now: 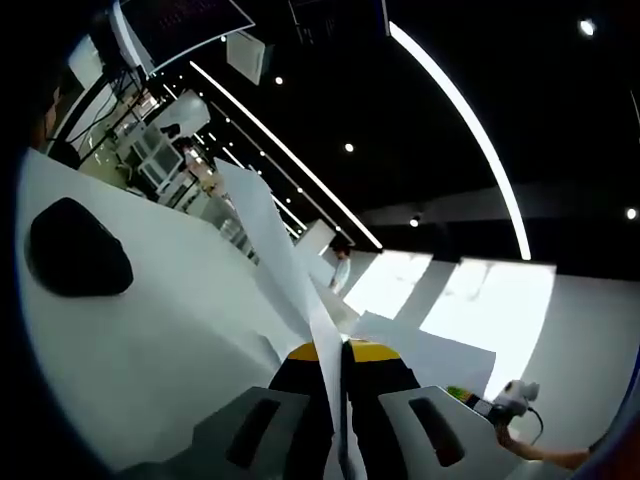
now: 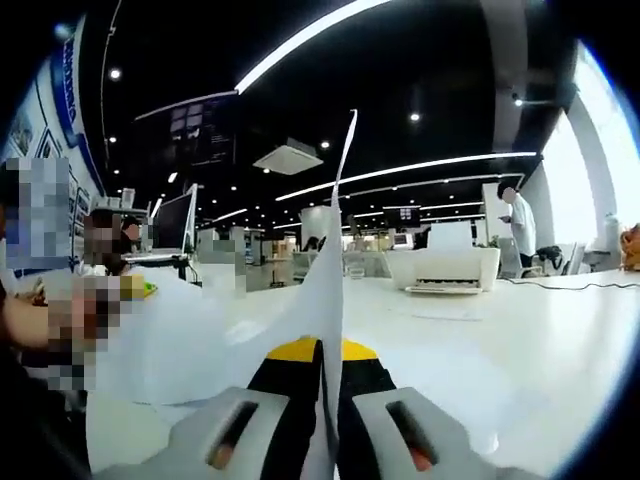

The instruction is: Organize the stack of printing papers by aligning and flattening the scattered papers on the table

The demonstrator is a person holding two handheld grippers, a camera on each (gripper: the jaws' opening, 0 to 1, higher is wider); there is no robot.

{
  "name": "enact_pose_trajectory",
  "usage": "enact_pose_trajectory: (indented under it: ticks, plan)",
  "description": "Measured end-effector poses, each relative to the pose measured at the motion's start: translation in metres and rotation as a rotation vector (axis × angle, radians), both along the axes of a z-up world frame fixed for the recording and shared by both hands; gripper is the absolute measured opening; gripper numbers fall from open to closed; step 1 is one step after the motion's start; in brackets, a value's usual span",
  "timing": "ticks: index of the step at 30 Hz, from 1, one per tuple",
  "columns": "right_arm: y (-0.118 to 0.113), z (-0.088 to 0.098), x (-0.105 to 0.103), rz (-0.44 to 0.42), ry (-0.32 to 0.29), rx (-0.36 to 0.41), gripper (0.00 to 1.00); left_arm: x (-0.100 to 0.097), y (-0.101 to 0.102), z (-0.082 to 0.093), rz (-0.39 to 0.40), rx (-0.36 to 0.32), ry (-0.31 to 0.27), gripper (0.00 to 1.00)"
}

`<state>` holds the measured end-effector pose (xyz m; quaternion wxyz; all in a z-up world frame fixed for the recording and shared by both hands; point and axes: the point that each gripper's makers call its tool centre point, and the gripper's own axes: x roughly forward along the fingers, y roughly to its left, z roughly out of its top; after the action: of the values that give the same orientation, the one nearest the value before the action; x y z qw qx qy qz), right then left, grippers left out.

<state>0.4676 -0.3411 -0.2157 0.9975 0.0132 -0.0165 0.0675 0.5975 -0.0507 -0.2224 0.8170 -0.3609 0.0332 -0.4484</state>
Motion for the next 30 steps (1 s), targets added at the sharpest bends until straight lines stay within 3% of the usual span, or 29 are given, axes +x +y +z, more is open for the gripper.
enact_pose_trajectory:
  ticks: [8, 21, 30]
  plan:
    - [0.003, 0.028, -0.006, 0.002, -0.064, 0.058, 0.00, -0.001, -0.002, 0.000, -0.007, 0.011, -0.007, 0.06]
    - [0.018, 0.067, -0.012, 0.029, -0.138, 0.038, 0.00, -0.003, -0.004, -0.001, -0.013, 0.021, -0.011, 0.06]
    - [0.039, 0.083, -0.013, 0.079, -0.161, 0.032, 0.00, -0.003, -0.005, -0.001, -0.020, 0.025, -0.015, 0.07]
